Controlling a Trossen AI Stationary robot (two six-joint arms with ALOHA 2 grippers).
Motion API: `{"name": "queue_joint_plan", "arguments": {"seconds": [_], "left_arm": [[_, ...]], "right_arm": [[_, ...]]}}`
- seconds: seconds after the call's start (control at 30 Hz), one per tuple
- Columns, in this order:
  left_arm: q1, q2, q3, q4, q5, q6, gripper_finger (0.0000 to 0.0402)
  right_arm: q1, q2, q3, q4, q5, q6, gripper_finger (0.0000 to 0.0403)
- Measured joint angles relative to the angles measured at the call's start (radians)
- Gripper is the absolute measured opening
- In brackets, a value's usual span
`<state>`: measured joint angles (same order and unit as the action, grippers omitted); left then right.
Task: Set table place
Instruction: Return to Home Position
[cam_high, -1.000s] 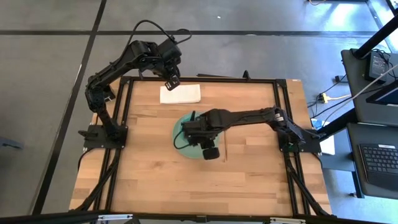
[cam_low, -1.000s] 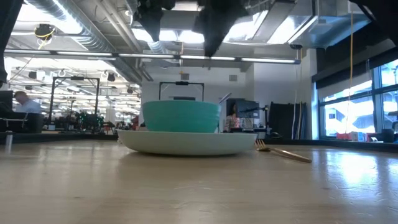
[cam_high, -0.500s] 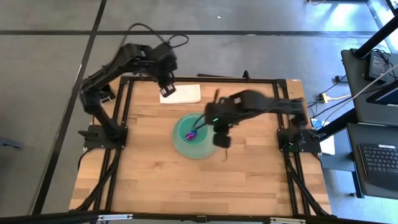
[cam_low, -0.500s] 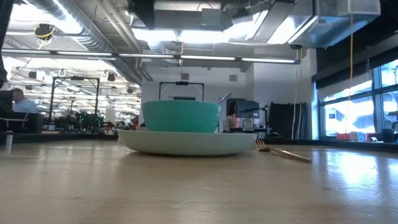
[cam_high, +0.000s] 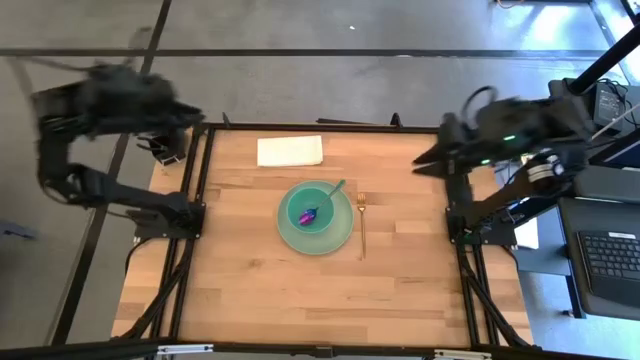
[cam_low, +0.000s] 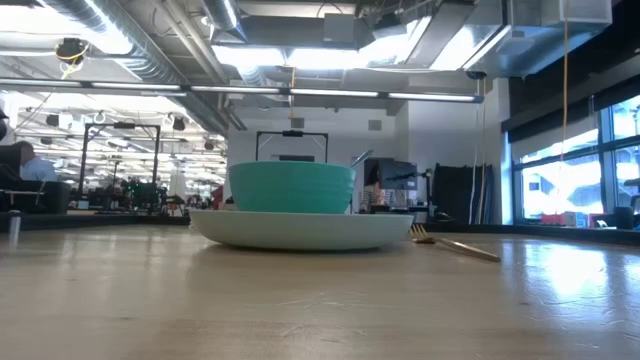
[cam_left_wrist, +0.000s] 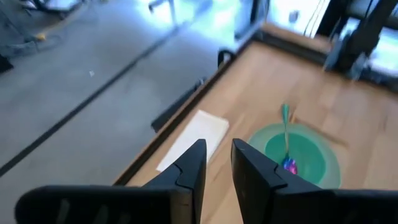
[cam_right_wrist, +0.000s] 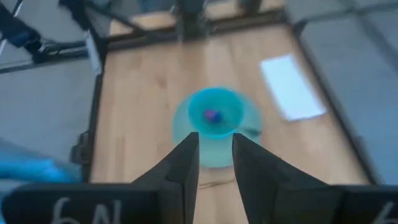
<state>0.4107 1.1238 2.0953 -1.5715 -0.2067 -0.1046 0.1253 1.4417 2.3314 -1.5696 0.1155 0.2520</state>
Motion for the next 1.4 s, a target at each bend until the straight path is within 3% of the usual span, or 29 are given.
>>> {"name": "queue_joint_plan", "arguments": {"seconds": [0.17,0.27,0.37,0.57,0.77,0.9,1.13,1.4], "left_arm": [[0.000,-0.160,-0.008,0.002,-0.012,-0.049,0.0069],[0.000,-0.263,-0.052,0.026,0.090,-0.093,0.0069],[0.001,-0.369,-0.174,0.139,0.215,-0.099,0.0069],[0.002,-0.593,-0.570,0.511,0.305,-0.105,0.0069],[0.002,-0.763,-0.975,0.766,0.417,-0.237,0.0069],[0.002,-0.846,-1.198,0.976,0.469,-0.307,0.0069],[0.002,-0.943,-1.498,1.311,0.521,-0.375,0.0069],[0.002,-0.963,-1.658,1.467,0.543,-0.404,0.0069]], "right_arm": [[-0.001,-0.091,0.000,0.019,0.078,-0.056,0.0097],[-0.001,-0.121,-0.024,0.068,0.064,-0.118,0.0097],[-0.001,-0.160,-0.122,0.155,0.007,-0.149,0.0097],[-0.001,-0.311,-0.547,0.450,-0.042,-0.124,0.0097],[0.000,-0.547,-1.057,0.971,-0.162,-0.027,0.0097],[0.000,-0.668,-1.308,1.246,-0.164,0.059,0.0097],[-0.001,-0.816,-1.582,1.475,-0.164,0.132,0.0097],[-0.001,-0.956,-1.781,1.647,-0.164,0.136,0.0097]]}}
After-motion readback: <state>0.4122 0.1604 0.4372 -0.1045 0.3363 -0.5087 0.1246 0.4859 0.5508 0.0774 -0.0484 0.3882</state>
